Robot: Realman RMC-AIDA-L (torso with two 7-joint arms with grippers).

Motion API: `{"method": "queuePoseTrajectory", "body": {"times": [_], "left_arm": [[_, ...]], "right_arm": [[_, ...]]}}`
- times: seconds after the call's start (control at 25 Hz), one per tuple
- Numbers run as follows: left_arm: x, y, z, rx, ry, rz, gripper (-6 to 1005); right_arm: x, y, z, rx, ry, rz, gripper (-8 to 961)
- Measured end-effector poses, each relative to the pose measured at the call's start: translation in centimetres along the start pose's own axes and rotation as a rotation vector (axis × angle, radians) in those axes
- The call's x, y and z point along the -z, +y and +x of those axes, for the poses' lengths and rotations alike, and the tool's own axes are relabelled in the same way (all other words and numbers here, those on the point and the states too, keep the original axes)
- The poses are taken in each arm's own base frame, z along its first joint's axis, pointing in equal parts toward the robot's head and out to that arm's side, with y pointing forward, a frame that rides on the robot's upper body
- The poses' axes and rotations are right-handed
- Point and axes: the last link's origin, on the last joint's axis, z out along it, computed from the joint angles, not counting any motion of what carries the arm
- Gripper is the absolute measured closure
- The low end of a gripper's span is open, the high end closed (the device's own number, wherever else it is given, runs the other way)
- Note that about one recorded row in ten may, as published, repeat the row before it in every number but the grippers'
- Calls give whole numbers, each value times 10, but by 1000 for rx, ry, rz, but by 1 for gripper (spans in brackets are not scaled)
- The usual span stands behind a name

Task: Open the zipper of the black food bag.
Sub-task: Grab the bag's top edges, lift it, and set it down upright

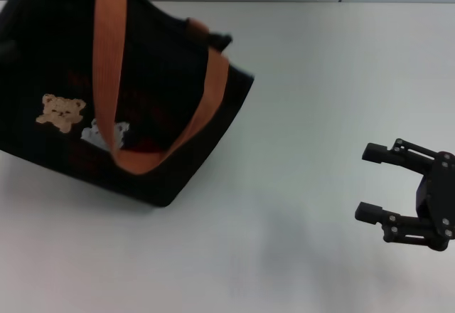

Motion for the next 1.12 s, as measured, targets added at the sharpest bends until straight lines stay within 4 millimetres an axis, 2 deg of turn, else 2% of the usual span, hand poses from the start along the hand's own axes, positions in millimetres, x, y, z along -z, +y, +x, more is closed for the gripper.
{"method": "queuePoseTrajectory", "body": {"times": [0.08, 0.12, 0.16, 0.28, 0.32, 0.48, 0.56, 0.6, 0.92, 1.04, 1.08, 1.12], "left_arm": [[-18, 2, 14, -63, -50, -117, 892], [-18, 2, 14, -63, -50, -117, 892], [-26, 4, 16, -77, -64, -168, 892], [-42, 13, 12, -71, -74, -270, 891], [-42, 13, 12, -71, -74, -270, 892], [-71, 40, 6, -75, -45, -462, 893], [-74, 43, 6, -73, -36, -477, 894], [-80, 46, 5, -66, -21, -498, 894], [-94, 58, -3, -54, 11, -556, 897], [-101, 62, -8, -46, 19, -564, 898], [-105, 64, -11, -38, 22, -565, 898], [-105, 64, -11, -38, 22, -565, 898]], "right_arm": [[-2, 1, 1, -9, -9, -4, 122], [-2, 1, 1, -9, -9, -4, 123], [-3, 2, 1, -13, -13, -5, 123], [-11, 2, 7, -44, -21, 12, 123], [-11, 2, 7, -44, -21, 12, 123], [-29, -5, 18, -96, -12, 61, 123], [-31, -9, 19, -107, -21, 93, 123], [-32, -17, 20, -126, -52, 177, 123], [-31, -36, 27, -126, -169, 454, 122], [-48, -39, 35, -101, -126, 469, 122], [-68, -36, 42, -96, -88, 445, 122], [-68, -36, 42, -96, -88, 445, 122]]}}
